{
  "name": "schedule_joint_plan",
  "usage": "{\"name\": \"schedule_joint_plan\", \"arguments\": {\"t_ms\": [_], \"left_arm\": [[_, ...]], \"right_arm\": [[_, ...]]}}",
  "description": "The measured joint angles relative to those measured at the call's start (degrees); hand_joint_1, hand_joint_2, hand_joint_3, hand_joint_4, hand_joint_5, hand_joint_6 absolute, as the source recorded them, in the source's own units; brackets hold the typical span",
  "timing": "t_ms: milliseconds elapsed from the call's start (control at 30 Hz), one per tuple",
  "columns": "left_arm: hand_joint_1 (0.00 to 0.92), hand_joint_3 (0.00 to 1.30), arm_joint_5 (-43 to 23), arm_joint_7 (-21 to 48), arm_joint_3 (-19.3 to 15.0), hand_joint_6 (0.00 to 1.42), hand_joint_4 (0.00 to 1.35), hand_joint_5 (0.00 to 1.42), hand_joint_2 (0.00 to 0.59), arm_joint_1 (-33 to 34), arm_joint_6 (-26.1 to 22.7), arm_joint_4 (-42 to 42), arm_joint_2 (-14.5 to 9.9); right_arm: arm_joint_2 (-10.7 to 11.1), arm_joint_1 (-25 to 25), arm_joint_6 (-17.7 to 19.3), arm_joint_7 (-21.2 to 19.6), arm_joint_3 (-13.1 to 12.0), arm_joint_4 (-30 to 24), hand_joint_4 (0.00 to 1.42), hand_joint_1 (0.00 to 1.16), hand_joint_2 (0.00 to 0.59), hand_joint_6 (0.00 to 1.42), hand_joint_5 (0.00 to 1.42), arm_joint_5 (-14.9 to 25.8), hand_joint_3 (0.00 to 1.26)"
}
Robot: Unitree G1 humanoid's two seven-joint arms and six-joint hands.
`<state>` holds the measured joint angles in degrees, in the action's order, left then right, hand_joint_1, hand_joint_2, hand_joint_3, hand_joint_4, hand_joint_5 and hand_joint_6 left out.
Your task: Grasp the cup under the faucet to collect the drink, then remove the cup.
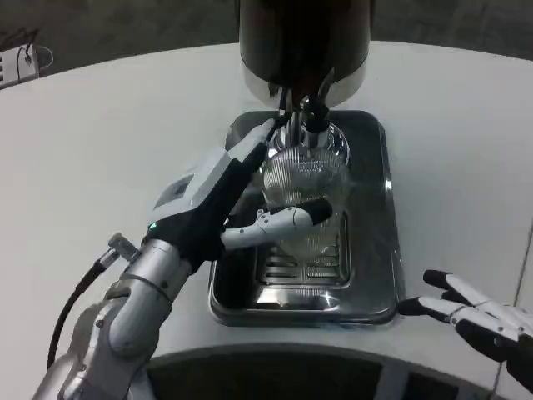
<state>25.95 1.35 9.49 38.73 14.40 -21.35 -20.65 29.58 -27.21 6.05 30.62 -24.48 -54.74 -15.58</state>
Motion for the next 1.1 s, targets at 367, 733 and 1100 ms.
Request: {"name": "schedule_joint_plan", "arguments": {"t_ms": [367, 733, 1100], "left_arm": [[0.085, 0.10, -3.71, 1.03, -3.74, 0.27, 0.00, 0.06, 0.029, -7.38, 2.47, 8.90, -2.87], [0.020, 0.07, -12.47, 6.94, -12.58, 0.22, 0.00, 0.08, 0.044, -19.66, -0.96, 26.90, -6.18], [0.000, 0.00, -20.97, 16.06, -12.98, 0.16, 0.00, 0.01, 0.050, -19.51, -16.97, 46.18, -6.23]], "right_arm": [[0.30, 1.28, -1.33, 0.02, 1.65, -0.03, 0.00, 0.43, 0.499, 0.15, 0.09, -0.71, 0.17], [0.58, 2.38, -2.05, 0.07, 2.50, 0.06, 0.00, 0.43, 0.499, 0.15, 0.09, -0.95, 0.17], [0.55, 2.57, -2.24, 0.06, 3.05, 0.07, 0.00, 0.43, 0.499, 0.15, 0.09, -1.50, 0.17]]}}
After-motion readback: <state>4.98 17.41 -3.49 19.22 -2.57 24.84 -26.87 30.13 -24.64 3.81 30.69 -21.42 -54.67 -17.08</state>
